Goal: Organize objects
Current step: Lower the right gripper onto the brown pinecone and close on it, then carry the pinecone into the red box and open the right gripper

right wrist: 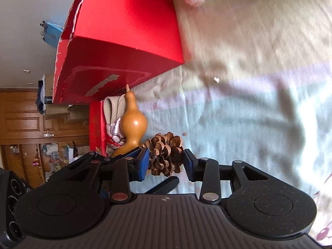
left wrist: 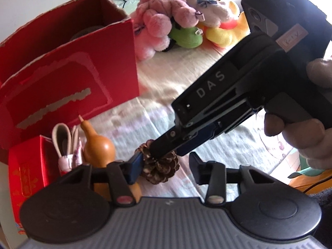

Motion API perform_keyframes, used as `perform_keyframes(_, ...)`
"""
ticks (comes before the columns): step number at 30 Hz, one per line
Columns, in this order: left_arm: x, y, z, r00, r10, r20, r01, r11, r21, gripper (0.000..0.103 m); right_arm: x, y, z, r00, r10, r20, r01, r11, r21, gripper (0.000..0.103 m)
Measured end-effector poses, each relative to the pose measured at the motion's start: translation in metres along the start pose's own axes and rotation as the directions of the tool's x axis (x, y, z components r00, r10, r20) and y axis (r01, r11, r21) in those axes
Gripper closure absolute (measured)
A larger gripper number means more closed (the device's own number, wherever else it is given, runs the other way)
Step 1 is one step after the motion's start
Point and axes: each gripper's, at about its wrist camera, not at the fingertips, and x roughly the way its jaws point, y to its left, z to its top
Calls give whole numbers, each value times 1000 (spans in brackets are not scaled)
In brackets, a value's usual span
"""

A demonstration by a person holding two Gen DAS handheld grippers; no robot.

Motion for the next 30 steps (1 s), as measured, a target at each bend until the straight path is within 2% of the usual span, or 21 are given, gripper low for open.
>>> perform_keyframes(4,3,0,8,1000,-22,4,22,1000,-12,69,-7,-2,-1,999,-20,27,19,1000,13,65)
perform_keyframes(9,-7,-3,23,997,-68,42,68,998,-13,69,-28,3,-3,995,-31,93,29,999,24,65)
perform_keyframes(14,-28,-1,44,988,-103,117,103,995,8,69,-53,19,-4,983,-37,180,36,999,9,65)
perform_keyframes(18,-52,7,61,972,-124,200,123,992,20,69,-74,45,-1,965,-37,258,51,998,-45,65)
perform_keyframes(23,-86,25,80,942,-138,307,137,990,23,69,-92,86,12,939,-37,342,85,988,-126,65)
perform_keyframes(27,-102,48,91,924,-128,360,131,991,16,69,-84,115,28,925,-65,374,145,971,-190,64)
perform_keyframes(30,-104,70,98,919,-130,373,143,990,-8,69,-73,130,44,921,-98,377,196,953,-232,65)
